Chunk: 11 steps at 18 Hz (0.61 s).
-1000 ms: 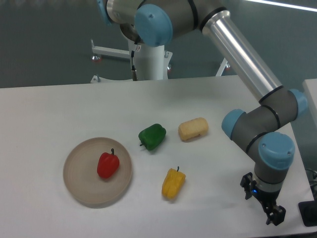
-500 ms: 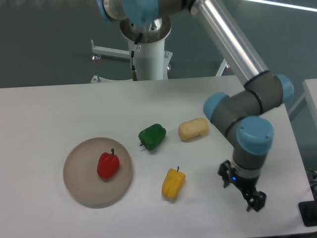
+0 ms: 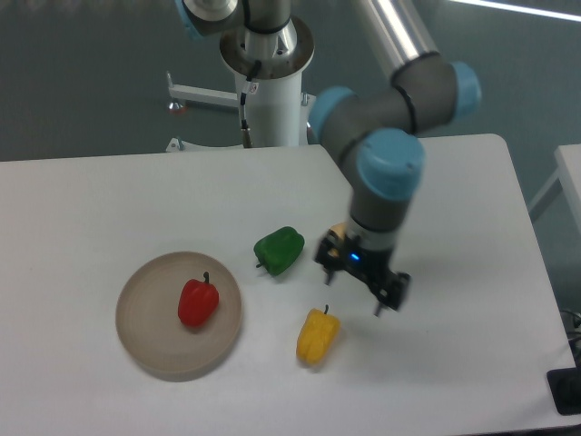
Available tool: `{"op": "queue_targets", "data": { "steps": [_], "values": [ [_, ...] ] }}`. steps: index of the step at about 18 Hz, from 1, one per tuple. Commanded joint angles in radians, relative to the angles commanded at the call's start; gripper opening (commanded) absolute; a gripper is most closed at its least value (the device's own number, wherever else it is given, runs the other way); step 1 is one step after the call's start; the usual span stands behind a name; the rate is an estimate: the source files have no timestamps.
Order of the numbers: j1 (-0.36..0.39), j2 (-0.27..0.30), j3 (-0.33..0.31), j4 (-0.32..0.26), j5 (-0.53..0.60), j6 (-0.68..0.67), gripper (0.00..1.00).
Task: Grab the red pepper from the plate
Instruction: 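Move the open gripper over the plate above the red pepper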
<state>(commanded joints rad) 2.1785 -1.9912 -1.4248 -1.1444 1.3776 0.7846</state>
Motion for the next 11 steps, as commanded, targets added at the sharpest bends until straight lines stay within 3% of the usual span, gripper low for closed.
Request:
{"op": "queue_targets", "data": {
  "steps": [4,9,11],
  "values": [
    [-0.074,0.008,-0.014,0.063,0.001,-0.243,1.00],
    [-0.123,0.008,-0.057,0.084,0.005,-0.318,1.00],
    [-0.129,0.011,-0.088,0.118,0.006,-0.320,1.00]
  ]
}}
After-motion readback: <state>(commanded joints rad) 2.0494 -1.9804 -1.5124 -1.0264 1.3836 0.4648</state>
